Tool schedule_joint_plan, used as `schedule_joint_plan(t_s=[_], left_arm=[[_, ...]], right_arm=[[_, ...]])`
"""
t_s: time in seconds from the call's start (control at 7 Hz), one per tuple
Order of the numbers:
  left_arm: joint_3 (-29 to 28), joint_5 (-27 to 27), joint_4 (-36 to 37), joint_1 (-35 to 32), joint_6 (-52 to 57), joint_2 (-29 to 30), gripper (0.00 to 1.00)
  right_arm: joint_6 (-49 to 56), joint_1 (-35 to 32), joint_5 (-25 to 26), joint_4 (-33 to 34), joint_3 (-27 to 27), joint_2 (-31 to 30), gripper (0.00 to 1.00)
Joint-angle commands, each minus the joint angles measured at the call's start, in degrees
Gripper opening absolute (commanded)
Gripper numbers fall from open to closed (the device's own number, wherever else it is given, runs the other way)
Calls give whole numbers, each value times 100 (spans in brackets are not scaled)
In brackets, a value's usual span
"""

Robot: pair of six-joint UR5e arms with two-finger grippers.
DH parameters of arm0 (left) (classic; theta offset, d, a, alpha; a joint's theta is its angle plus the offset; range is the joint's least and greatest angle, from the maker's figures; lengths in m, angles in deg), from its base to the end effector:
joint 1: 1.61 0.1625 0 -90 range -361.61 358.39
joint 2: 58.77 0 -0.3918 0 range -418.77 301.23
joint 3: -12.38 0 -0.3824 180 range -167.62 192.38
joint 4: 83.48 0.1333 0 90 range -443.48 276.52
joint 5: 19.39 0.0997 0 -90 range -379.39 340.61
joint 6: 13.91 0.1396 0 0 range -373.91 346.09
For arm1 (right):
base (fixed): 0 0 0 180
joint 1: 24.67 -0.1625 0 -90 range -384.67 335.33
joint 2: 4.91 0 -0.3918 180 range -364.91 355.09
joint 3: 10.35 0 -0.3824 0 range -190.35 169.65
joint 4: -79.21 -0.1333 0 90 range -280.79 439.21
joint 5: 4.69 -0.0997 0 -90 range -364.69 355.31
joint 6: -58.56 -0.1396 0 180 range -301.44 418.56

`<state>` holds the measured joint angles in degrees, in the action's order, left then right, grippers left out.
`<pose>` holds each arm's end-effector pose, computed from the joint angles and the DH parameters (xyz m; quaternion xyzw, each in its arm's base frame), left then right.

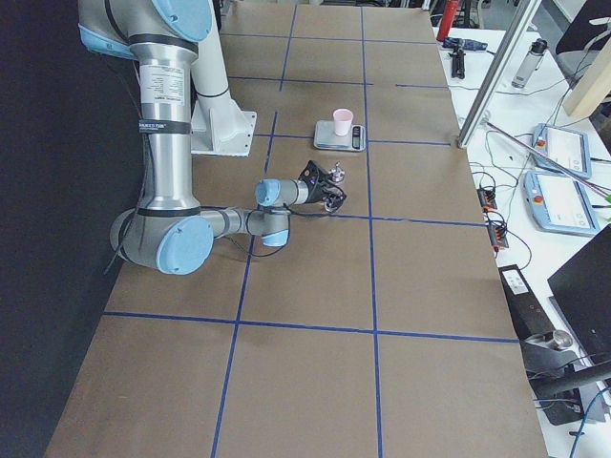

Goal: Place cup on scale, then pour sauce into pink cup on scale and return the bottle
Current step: 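Close the right gripper around the glass bottle below its steel cap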

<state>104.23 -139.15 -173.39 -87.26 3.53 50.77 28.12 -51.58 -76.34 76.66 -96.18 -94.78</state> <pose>-0.0165 -0.6271 0.4690 0.2062 0.2304 0.2261 0.9237 -0.3811 -0.3922 0.4850 0.5551 -0.4237 -0.0920 0.7098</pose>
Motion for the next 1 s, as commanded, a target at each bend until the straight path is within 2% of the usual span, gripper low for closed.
schedule_joint_plan(t_s=[0.0,0.14,0.29,0.43,0.57,0.86], left_arm=[[-9,-3,0,-4,-3,-3,100],[9,-12,0,-4,-12,-99,100],[9,-12,-26,-4,5,-169,100],[18,-20,-26,-12,6,-214,100],[61,-21,-26,-13,-3,-284,100],[44,-29,-26,-13,-12,-363,100]], right_arm=[[564,-541,-1360,71,-223,13,0],[826,-883,-2022,88,-311,22,0],[1308,-913,-2333,106,-399,144,0],[1339,-948,-2606,324,-434,363,0],[1365,-1140,-3105,1092,-696,678,0],[2588,-1195,-3338,2630,-1268,891,0]])
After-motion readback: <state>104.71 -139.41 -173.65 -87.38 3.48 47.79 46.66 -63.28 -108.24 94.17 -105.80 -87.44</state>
